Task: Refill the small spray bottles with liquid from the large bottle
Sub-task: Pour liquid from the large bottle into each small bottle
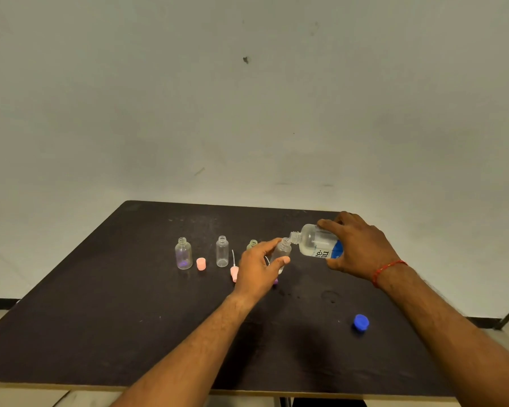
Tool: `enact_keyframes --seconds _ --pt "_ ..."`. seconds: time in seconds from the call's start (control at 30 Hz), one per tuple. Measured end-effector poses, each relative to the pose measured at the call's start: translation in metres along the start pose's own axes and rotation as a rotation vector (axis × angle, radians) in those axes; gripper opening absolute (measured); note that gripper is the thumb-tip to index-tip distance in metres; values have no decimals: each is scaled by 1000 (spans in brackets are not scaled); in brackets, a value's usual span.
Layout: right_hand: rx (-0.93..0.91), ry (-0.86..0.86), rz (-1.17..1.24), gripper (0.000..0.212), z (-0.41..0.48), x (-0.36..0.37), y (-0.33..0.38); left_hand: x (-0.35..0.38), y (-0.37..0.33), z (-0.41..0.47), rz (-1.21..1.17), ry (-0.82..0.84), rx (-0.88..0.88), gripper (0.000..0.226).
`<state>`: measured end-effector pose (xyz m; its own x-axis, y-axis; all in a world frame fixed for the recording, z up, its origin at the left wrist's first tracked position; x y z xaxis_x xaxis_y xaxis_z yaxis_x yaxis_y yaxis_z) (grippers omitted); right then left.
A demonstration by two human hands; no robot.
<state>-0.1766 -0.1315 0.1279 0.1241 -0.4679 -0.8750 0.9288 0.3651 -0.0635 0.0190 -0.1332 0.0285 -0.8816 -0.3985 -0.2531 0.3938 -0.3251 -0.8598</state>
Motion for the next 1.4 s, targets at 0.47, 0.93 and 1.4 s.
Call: enact_keyframes --seconds 0.47,0.93,1.4 --pt "186 -21 195 78 -22 23 -19 19 -4 4 -65 7 30 47" --pt "554 -184 633 59 -58 73 -50 69 25 27 29 59 -67 33" --pt "620 -265 693 63 -64 90 -58 84 57 36 170 129 -115 31"
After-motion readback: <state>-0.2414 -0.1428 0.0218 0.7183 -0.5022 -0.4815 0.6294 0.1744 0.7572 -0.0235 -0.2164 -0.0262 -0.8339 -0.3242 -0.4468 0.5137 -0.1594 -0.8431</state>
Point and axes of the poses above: each hand's wrist, its own z-axis towards the middle knuckle, its own x-axis out of the palm, y = z × x, the point moved 7 cm from there along z, towards the middle knuckle, and after that the axes turned 13 degrees about -y, right-handed, at the moved point
